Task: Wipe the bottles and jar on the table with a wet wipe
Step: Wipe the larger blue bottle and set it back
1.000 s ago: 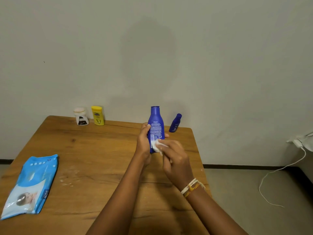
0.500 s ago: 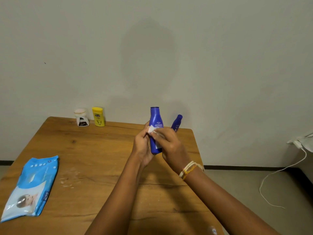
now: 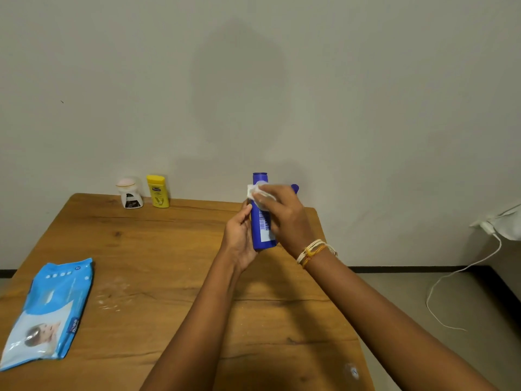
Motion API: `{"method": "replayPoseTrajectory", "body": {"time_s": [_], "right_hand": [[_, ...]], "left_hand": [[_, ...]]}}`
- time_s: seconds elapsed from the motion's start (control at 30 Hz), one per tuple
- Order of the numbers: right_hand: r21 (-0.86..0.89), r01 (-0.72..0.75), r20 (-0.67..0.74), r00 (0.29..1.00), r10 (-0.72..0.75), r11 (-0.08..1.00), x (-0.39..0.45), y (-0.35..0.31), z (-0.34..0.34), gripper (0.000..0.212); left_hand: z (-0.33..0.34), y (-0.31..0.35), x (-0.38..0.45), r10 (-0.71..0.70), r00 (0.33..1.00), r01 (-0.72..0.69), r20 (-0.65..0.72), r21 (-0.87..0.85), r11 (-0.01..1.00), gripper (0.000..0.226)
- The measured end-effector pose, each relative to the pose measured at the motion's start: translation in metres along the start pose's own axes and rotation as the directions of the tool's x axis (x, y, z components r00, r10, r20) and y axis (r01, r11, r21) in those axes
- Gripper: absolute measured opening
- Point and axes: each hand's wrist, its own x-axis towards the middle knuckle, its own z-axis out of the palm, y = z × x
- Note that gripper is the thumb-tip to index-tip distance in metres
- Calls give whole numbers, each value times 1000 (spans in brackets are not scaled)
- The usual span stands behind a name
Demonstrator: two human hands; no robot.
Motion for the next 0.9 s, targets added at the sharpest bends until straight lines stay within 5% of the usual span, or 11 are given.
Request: {"method": "replayPoseTrajectory", "body": {"time_s": [0.13,0.3,0.53,0.73,0.9], "right_hand": [[-104,235,103,969,-225,966,-53,2,13,35],[-128,320,164,940,-298,939,-83,17,10,30],[38,-22,-134,991,27,999,-20,15,-13,23],[-20,-152,78,985,153,988,-7,2,1,31],[-33,-9,141,990,13,999,-74,-23,14,36]], "left_hand": [[-8,4,3,-53,999,52,-12,-54,997,53],[-11,-1,7,-83,996,83,14,-7,997,54],[-13,-9,14,-149,987,153,57,-74,986,52],[-21,-9,10,-152,988,151,-12,-57,987,44],[-32,1,10,-124,990,120,-73,-56,991,52]]}}
